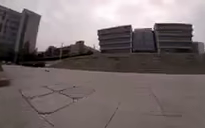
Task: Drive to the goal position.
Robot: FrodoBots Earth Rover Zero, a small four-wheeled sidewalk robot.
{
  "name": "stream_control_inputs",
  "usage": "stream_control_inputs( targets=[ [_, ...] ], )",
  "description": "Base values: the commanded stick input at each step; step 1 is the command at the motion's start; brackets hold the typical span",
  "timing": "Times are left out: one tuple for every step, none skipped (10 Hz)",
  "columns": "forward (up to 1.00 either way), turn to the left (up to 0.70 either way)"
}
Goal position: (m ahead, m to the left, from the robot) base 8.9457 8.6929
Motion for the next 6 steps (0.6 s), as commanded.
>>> stream_control_inputs(
  targets=[
    [1.0,0.0],
    [1.0,0.0],
    [1.0,0.0],
    [1.0,0.12],
    [1.0,0.27],
    [1.0,0.27]
  ],
)
